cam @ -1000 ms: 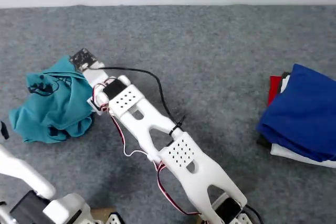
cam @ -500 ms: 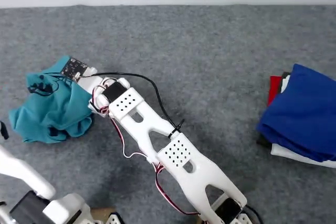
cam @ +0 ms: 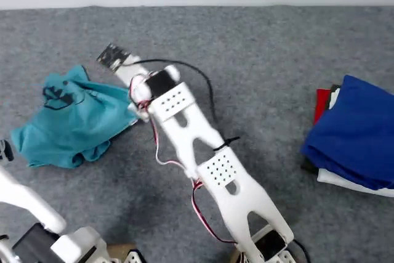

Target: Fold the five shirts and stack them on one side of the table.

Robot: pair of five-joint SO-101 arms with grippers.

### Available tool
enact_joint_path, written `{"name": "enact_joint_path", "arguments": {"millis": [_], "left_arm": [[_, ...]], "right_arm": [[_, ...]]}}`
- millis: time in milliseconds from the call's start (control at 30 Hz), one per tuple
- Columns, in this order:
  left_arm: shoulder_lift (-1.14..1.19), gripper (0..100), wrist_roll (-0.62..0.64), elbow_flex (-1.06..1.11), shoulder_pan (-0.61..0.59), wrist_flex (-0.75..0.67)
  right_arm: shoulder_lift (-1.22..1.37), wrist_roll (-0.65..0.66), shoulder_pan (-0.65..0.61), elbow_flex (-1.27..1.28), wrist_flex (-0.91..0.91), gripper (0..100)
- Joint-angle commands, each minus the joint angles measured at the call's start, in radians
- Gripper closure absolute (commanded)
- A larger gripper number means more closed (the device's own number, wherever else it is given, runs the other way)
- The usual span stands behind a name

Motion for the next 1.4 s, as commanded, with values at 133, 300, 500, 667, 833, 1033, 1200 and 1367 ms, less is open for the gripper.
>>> {"name": "enact_joint_path", "arguments": {"millis": [133,300,500,667,833,1033,1200,1367], "left_arm": [[-0.046,85,-0.005,-0.01,0.147,0.02],[-0.046,85,-0.005,-0.012,0.29,0.11],[-0.046,85,-0.003,-0.012,0.433,0.138],[-0.046,85,-0.003,-0.012,0.557,0.141],[-0.037,85,-0.009,-0.008,0.72,0.133],[-0.02,85,-0.044,-0.004,0.933,0.08],[0.167,85,-0.044,-0.012,0.994,0.017],[0.315,85,-0.044,-0.097,1.02,-0.008]], "right_arm": [[-0.203,0.011,0.17,-0.055,0.093,98.9],[-0.292,0.035,0.314,-0.051,0.096,98.9],[-0.38,0.124,0.466,-0.049,0.096,98.9],[-0.433,0.184,0.573,-0.048,0.097,99.0],[-0.444,0.186,0.628,-0.048,0.097,99.0],[-0.49,0.187,0.627,0.114,0.097,99.0],[-0.568,0.187,0.63,0.304,0.096,99.0],[-0.65,0.187,0.657,0.466,0.094,99.0]]}}
